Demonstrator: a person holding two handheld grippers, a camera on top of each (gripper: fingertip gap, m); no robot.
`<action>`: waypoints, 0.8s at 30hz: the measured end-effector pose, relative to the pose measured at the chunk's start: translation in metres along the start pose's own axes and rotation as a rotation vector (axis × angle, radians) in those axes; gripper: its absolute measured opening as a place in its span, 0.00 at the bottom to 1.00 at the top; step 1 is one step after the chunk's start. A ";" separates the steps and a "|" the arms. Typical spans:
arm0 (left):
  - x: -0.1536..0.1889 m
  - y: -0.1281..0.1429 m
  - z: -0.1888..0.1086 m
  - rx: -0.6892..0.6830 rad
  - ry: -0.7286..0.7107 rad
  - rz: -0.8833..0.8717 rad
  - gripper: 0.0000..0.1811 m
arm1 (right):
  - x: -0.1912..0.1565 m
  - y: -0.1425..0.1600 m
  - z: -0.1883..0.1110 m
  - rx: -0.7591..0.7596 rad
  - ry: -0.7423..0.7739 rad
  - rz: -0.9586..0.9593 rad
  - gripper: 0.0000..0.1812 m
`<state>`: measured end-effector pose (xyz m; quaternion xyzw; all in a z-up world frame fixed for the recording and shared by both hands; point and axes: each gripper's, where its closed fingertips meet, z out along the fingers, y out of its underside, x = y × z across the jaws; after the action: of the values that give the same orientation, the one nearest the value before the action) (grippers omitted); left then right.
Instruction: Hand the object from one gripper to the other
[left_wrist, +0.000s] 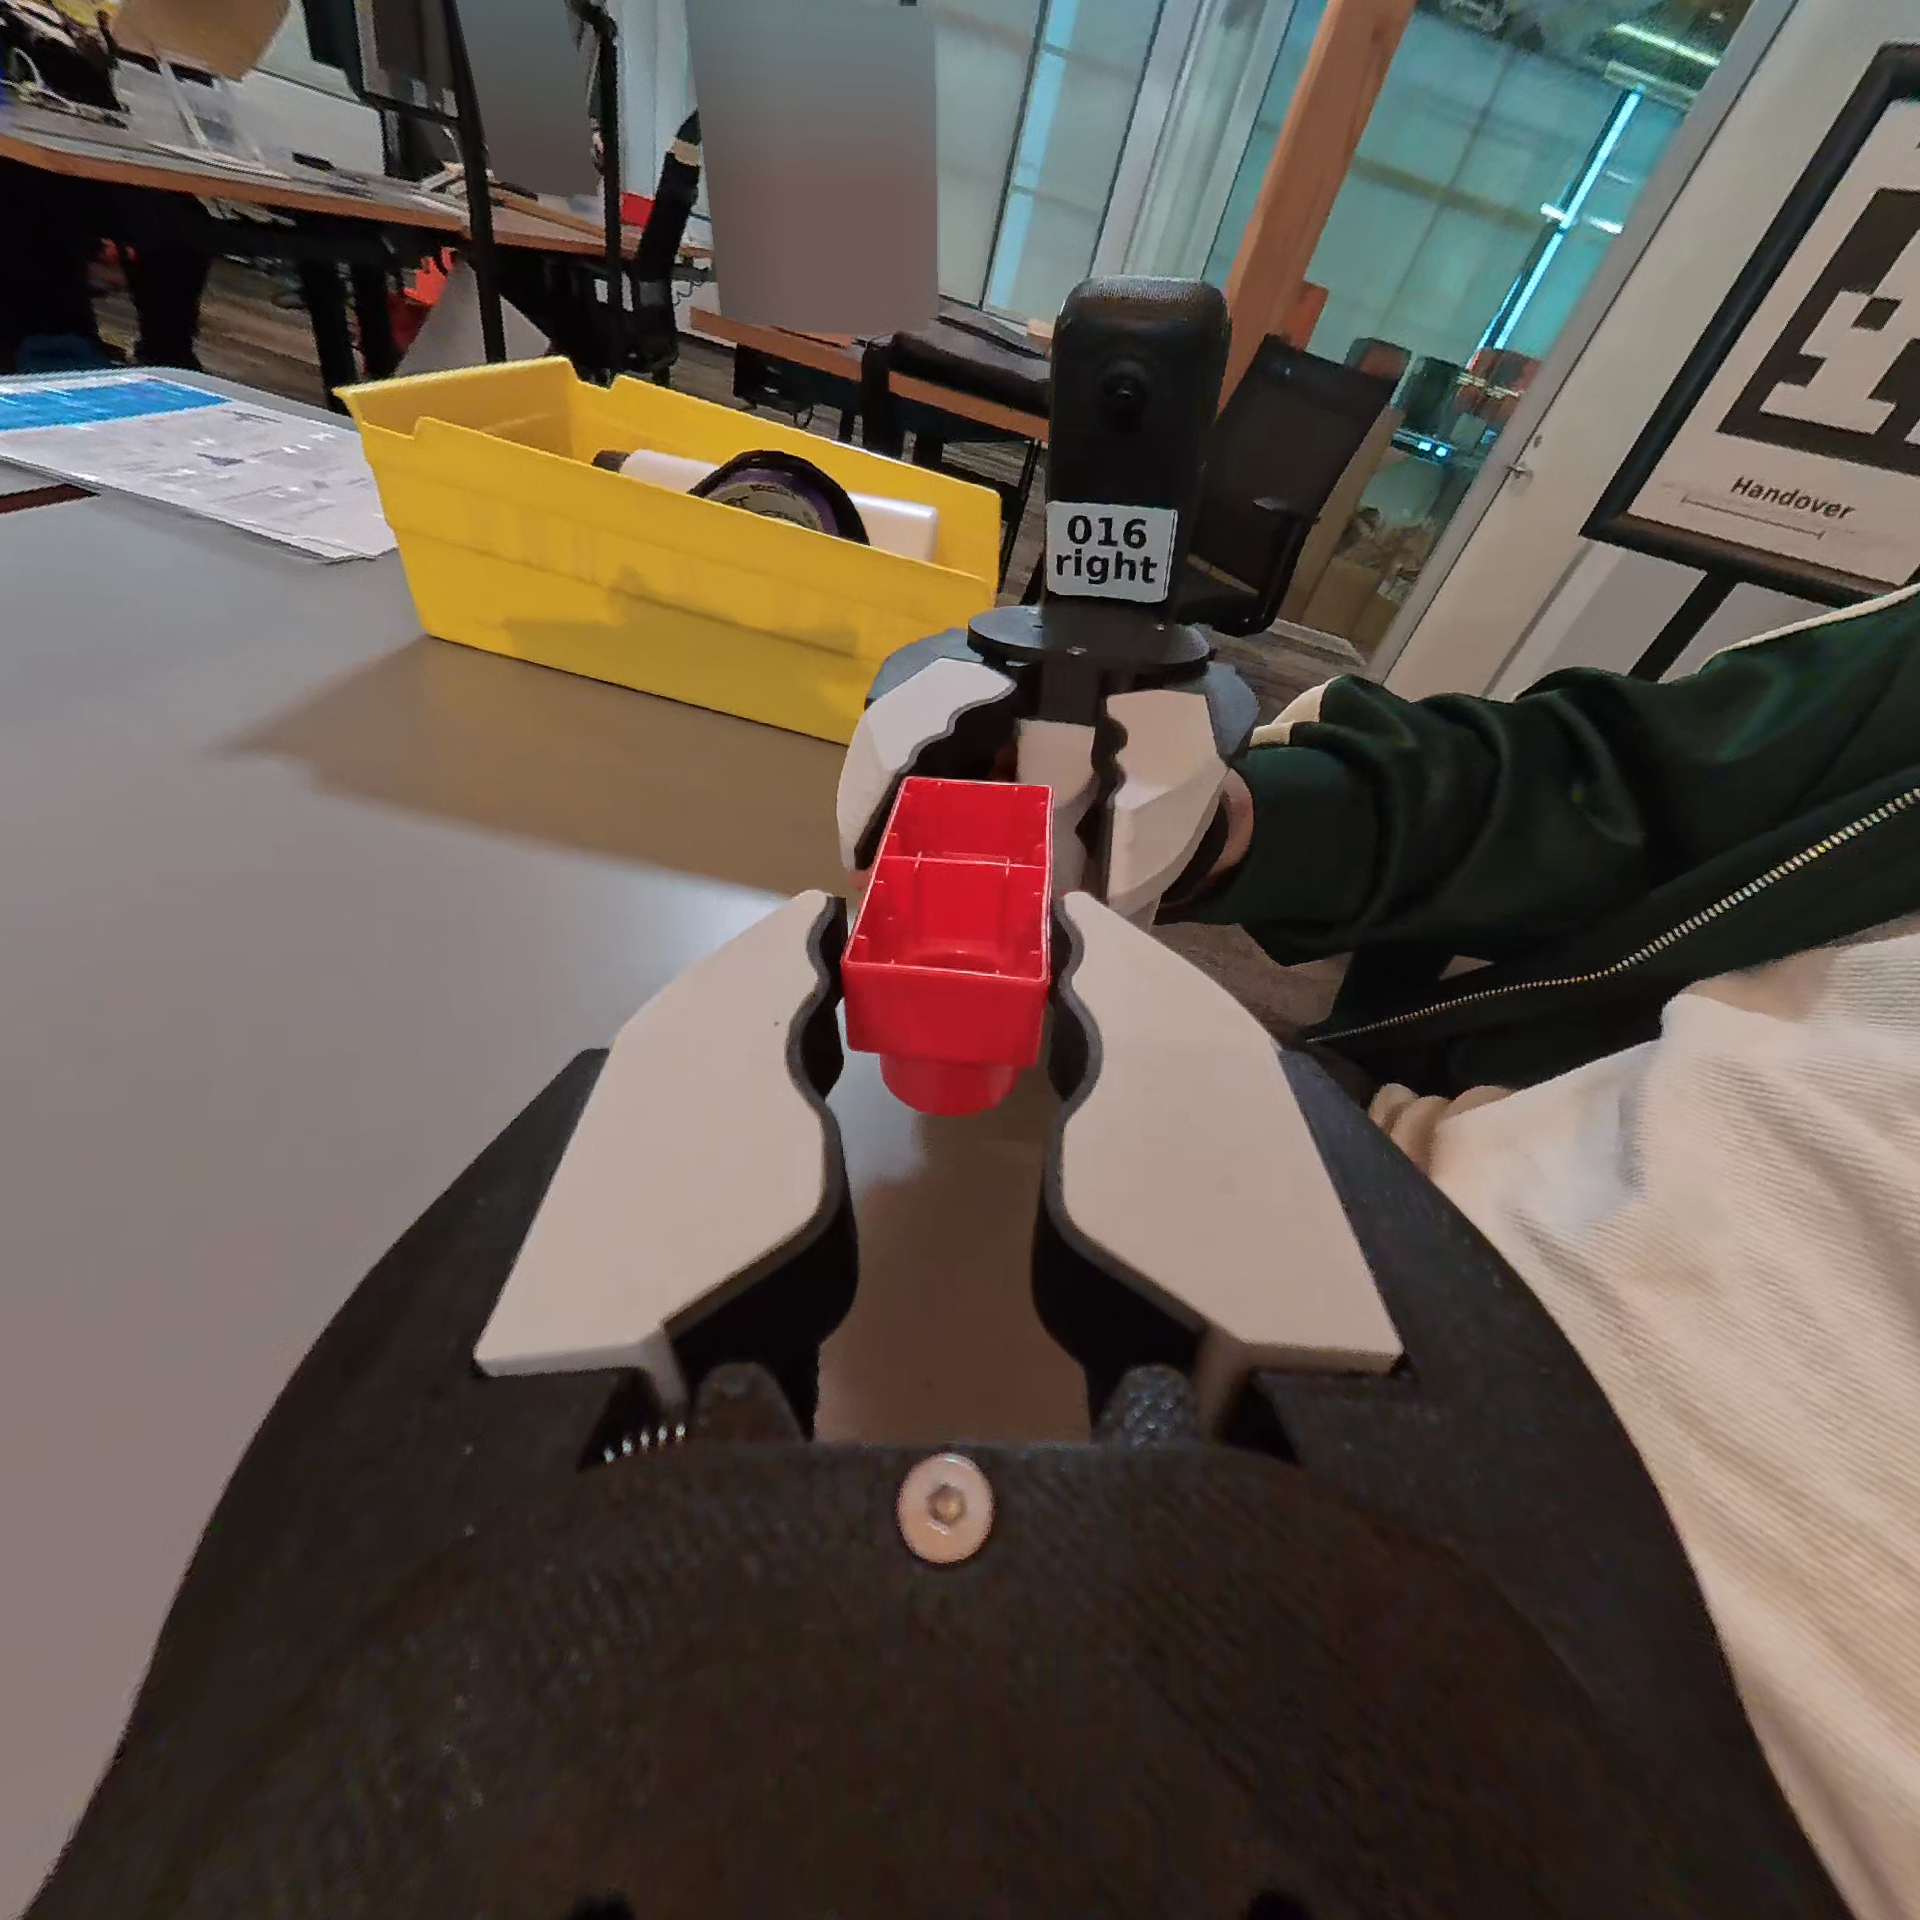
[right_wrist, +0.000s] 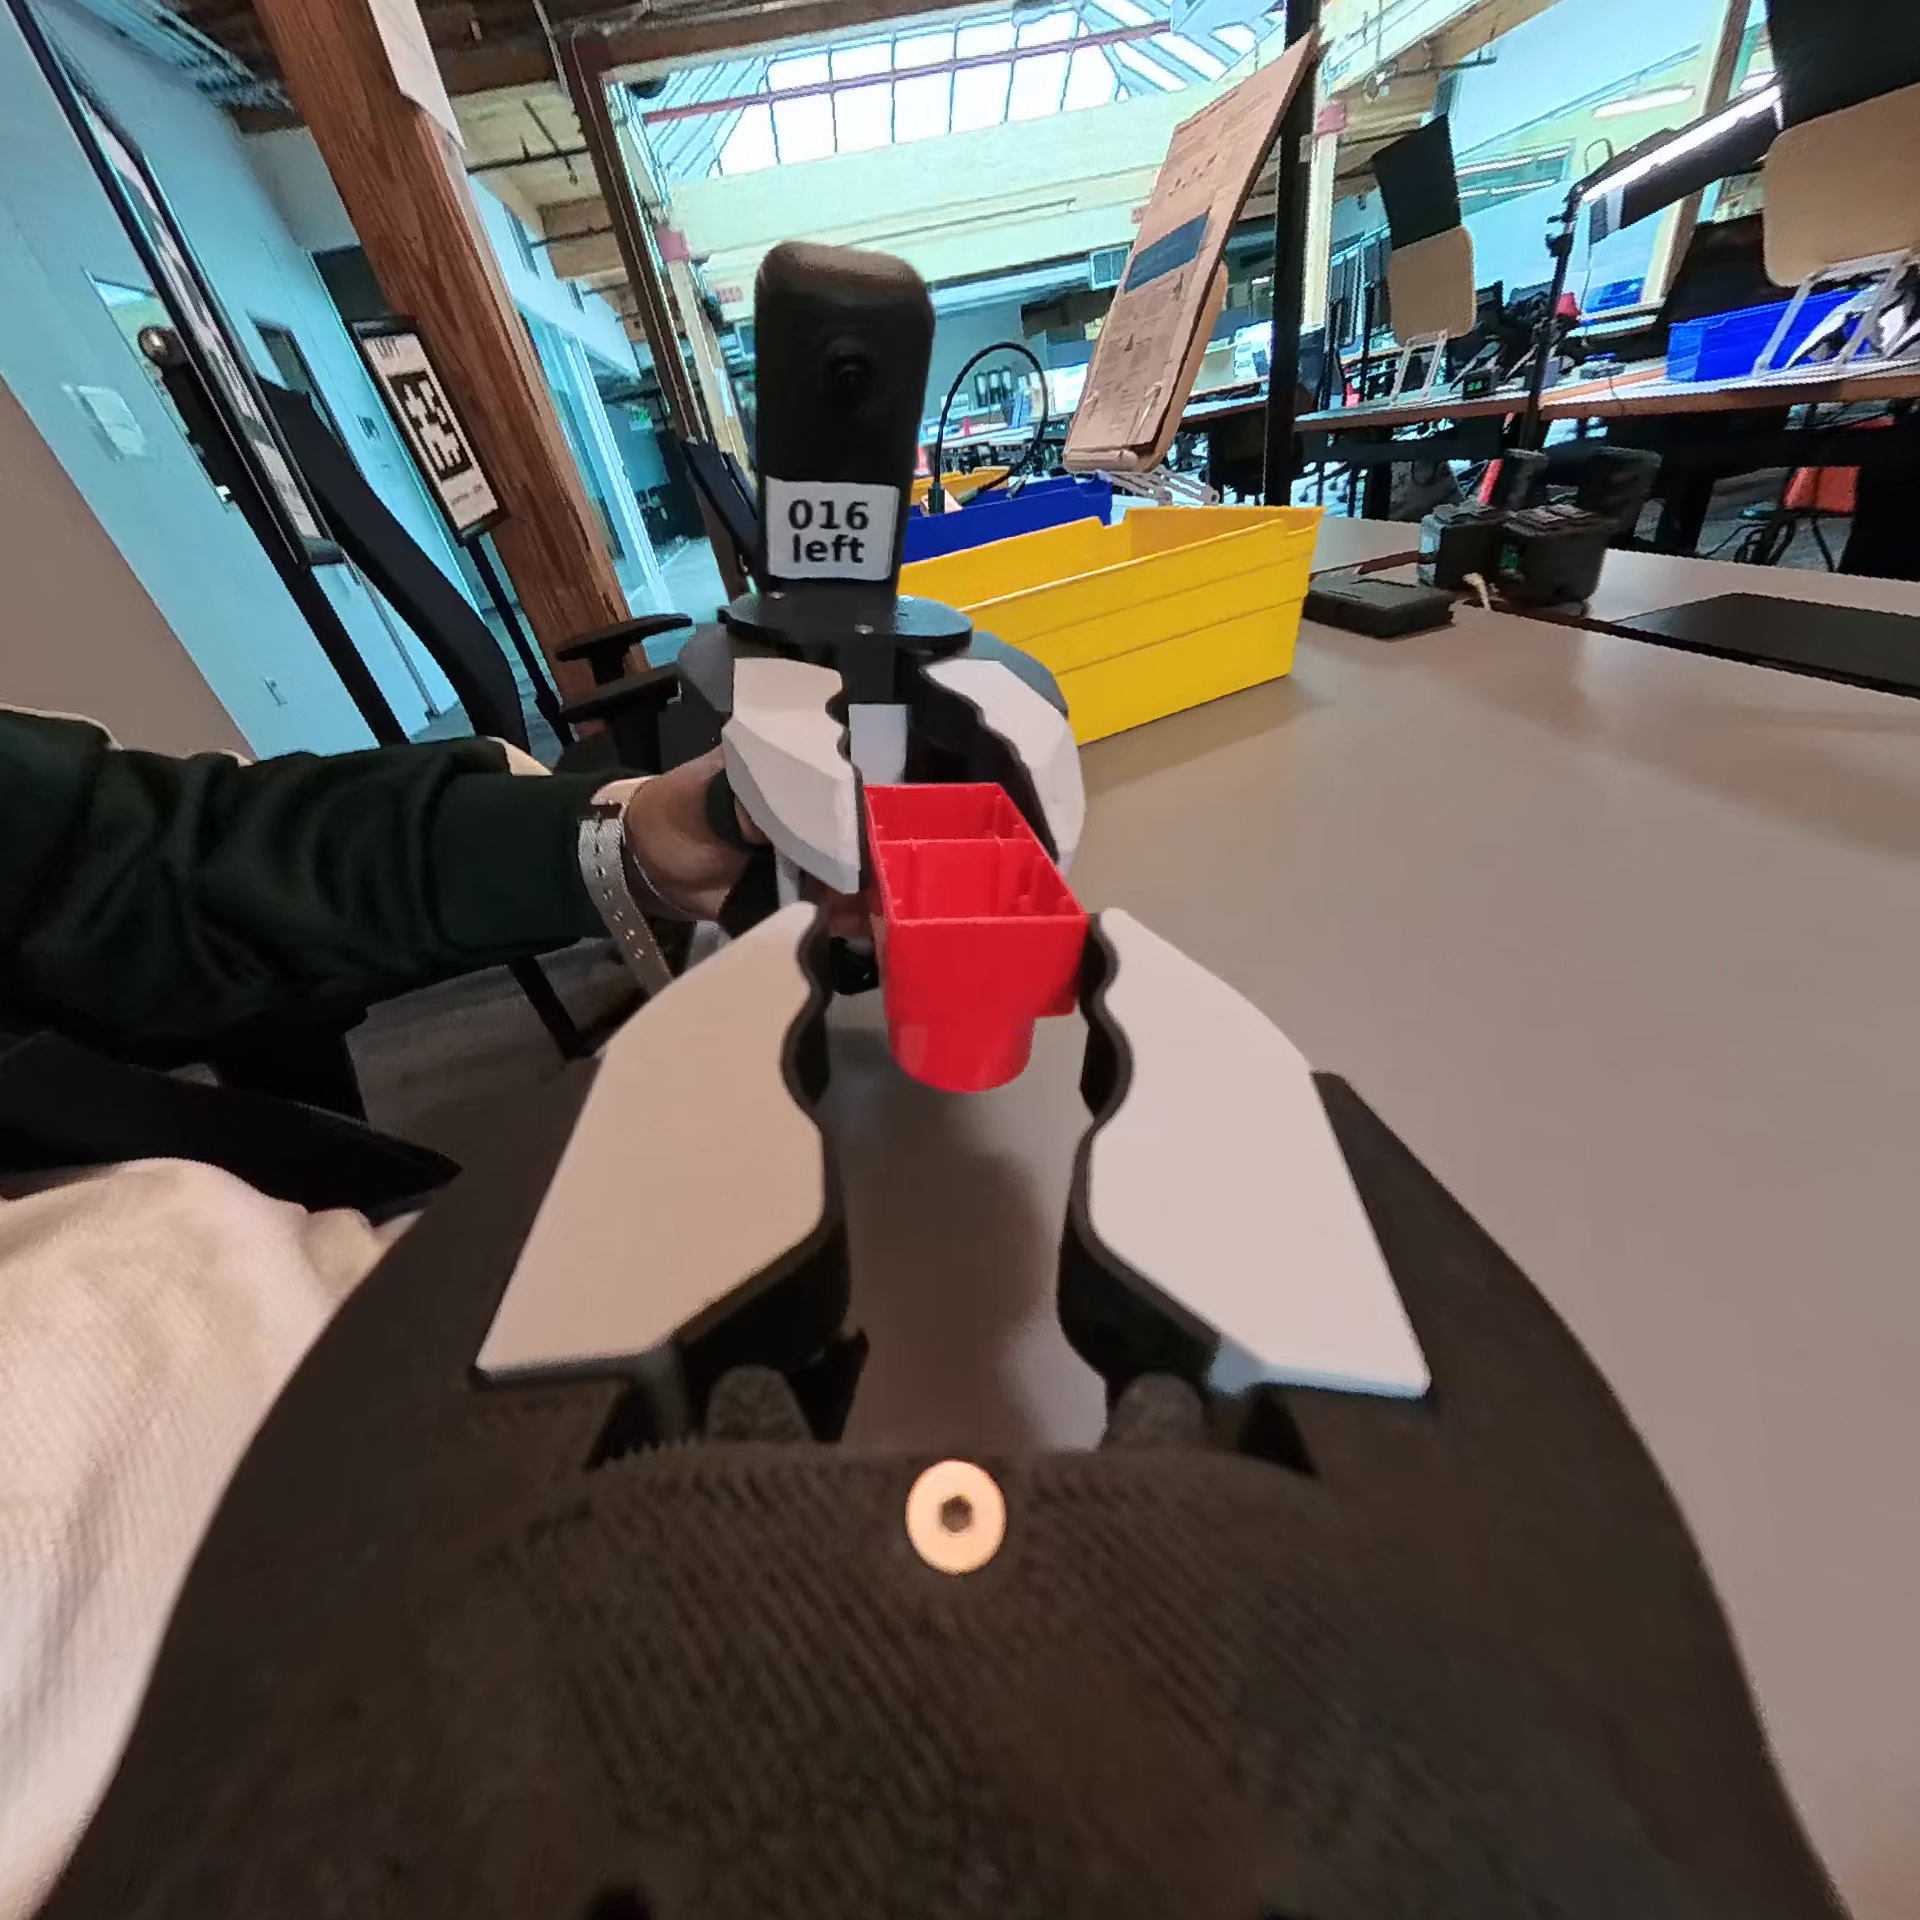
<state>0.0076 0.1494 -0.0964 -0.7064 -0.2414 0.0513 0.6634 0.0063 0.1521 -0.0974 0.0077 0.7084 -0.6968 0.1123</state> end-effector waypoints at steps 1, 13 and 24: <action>0.002 0.000 0.001 -0.001 0.008 -0.002 0.19 | 0.000 0.001 0.000 -0.007 0.004 -0.011 0.25; 0.005 -0.014 0.001 0.109 0.025 -0.022 0.34 | 0.003 -0.008 -0.005 0.037 0.002 0.027 0.20; -0.015 0.004 -0.002 -0.019 -0.162 0.189 0.34 | 0.027 -0.023 -0.025 0.189 0.007 0.323 0.20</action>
<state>-0.0039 0.1417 -0.1038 -0.7256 -0.2269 0.1682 0.6275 -0.0276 0.1718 -0.0794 0.1341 0.6297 -0.7332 0.2190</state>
